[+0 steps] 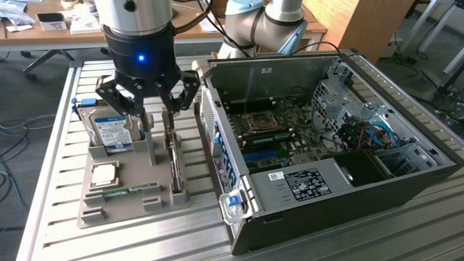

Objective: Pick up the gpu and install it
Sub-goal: 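Pick up the gpu and move the gpu toward the slot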

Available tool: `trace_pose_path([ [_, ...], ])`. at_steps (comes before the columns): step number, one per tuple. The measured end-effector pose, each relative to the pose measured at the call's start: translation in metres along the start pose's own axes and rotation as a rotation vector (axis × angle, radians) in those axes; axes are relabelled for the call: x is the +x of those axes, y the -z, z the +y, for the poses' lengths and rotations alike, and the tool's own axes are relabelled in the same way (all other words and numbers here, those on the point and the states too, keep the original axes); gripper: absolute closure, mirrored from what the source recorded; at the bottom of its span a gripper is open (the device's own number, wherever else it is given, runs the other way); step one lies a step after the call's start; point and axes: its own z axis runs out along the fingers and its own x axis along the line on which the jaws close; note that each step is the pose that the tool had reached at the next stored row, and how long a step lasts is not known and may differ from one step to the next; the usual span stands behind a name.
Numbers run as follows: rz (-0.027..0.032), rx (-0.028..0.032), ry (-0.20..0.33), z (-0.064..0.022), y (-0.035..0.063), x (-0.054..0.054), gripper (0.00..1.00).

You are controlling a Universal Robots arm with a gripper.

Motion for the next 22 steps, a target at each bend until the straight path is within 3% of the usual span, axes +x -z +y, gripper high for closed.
trace_pose_path([
  [22, 0.0, 0.0, 0.0, -0.0004, -0.0092, 0.0002, 0.53],
])
